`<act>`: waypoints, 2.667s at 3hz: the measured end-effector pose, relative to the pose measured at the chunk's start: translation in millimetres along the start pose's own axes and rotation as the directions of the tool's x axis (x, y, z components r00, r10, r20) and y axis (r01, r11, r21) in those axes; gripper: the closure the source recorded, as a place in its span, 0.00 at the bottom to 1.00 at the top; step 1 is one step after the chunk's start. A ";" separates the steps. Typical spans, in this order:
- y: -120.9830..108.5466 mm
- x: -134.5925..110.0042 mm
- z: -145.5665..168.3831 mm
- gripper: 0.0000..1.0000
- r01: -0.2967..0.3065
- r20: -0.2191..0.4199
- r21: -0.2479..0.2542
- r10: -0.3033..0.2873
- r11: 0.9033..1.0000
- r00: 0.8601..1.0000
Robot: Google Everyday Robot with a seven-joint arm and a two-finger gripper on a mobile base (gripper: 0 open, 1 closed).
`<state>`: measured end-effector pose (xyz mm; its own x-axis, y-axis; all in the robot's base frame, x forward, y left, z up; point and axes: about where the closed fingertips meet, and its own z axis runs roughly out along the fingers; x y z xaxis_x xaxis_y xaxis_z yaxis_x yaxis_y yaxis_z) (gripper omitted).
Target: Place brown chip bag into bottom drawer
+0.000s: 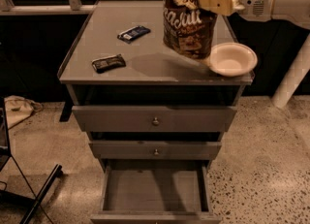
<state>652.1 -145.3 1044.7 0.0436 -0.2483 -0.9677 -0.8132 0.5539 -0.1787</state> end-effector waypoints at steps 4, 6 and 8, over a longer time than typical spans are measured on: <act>26.3 -23.5 22.3 1.00 0.067 -0.068 -0.059 -0.071 0.996 0.995; 86.9 -51.0 14.0 1.00 0.096 -0.078 -0.078 -0.102 0.992 0.992; 139.7 -43.0 7.8 1.00 0.062 0.058 -0.012 -0.061 0.998 0.996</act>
Offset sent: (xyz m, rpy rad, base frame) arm 0.0010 -0.0085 -0.0139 -0.0219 0.0350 -0.0079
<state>541.1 -51.0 1059.9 0.1263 -0.2354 -0.9637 -0.8156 0.5283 -0.2359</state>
